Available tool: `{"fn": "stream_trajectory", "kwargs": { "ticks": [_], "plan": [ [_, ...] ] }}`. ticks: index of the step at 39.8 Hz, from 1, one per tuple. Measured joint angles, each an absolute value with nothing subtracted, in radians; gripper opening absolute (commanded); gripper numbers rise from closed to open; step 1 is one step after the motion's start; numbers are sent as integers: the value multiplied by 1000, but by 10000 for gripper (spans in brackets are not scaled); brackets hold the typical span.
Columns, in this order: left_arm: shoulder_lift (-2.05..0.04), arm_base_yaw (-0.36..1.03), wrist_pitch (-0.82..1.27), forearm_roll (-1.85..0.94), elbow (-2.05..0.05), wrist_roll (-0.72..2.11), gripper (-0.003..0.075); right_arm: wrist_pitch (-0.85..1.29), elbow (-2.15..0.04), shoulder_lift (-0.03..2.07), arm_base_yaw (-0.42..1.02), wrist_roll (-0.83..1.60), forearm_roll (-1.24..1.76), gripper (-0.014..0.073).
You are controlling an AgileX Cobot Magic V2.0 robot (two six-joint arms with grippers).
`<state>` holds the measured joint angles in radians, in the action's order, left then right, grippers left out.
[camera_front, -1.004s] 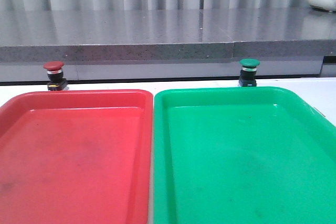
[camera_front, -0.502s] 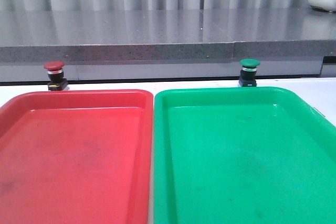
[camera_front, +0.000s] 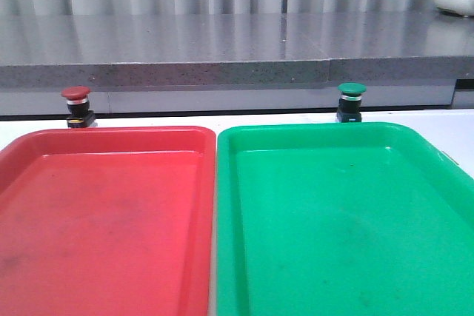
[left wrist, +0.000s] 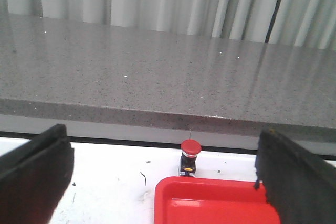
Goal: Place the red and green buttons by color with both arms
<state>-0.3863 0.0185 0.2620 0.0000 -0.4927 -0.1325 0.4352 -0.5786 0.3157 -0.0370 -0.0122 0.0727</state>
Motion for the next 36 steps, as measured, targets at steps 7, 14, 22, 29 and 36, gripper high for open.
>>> {"fn": "stream_trajectory", "kwargs": {
  "ticks": [7,14,22,29,36],
  "plan": [
    [-422,19,226,0,-501,-133,596,433,-579,330,-37,-12,73,608],
    [-609,19,222,0,-590,-133,582,431,-579,373,-37,-12,73,608],
    [-914,26,266,0,-773,-133,582,419,-579,384,-37,-12,73,608],
    [-1214,97,342,5,-975,-92,575,415,-579,384,-37,-12,73,608],
    [-1503,121,515,0,-1221,-87,575,417,-579,384,-37,-12,73,608]
  ]
}}
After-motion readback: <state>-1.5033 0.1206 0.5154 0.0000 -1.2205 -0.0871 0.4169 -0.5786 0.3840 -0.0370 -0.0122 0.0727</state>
